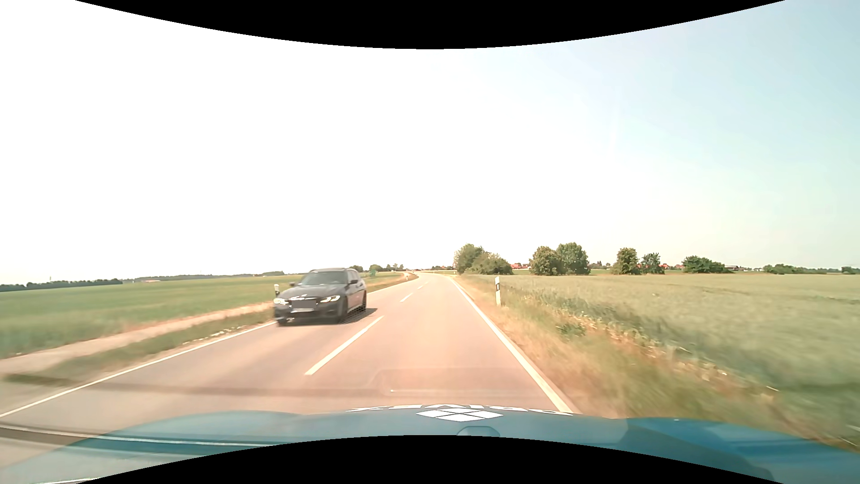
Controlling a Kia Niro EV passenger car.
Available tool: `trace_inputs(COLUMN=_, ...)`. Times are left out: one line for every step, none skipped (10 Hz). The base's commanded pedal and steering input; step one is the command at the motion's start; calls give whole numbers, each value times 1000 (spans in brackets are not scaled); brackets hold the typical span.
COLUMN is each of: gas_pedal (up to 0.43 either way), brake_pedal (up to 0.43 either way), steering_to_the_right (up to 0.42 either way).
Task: Follow the waypoints while adhering to traffic rules and regulations
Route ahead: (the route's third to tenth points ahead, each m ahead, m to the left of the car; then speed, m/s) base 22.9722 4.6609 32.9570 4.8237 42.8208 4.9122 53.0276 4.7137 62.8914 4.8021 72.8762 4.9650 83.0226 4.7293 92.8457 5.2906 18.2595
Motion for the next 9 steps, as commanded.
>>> trace_inputs(gas_pedal=177, brake_pedal=0, steering_to_the_right=-3)
trace_inputs(gas_pedal=177, brake_pedal=0, steering_to_the_right=-4)
trace_inputs(gas_pedal=177, brake_pedal=0, steering_to_the_right=-4)
trace_inputs(gas_pedal=177, brake_pedal=0, steering_to_the_right=-3)
trace_inputs(gas_pedal=189, brake_pedal=0, steering_to_the_right=-3)
trace_inputs(gas_pedal=189, brake_pedal=0, steering_to_the_right=-2)
trace_inputs(gas_pedal=189, brake_pedal=0, steering_to_the_right=-2)
trace_inputs(gas_pedal=189, brake_pedal=0, steering_to_the_right=-3)
trace_inputs(gas_pedal=189, brake_pedal=0, steering_to_the_right=-3)
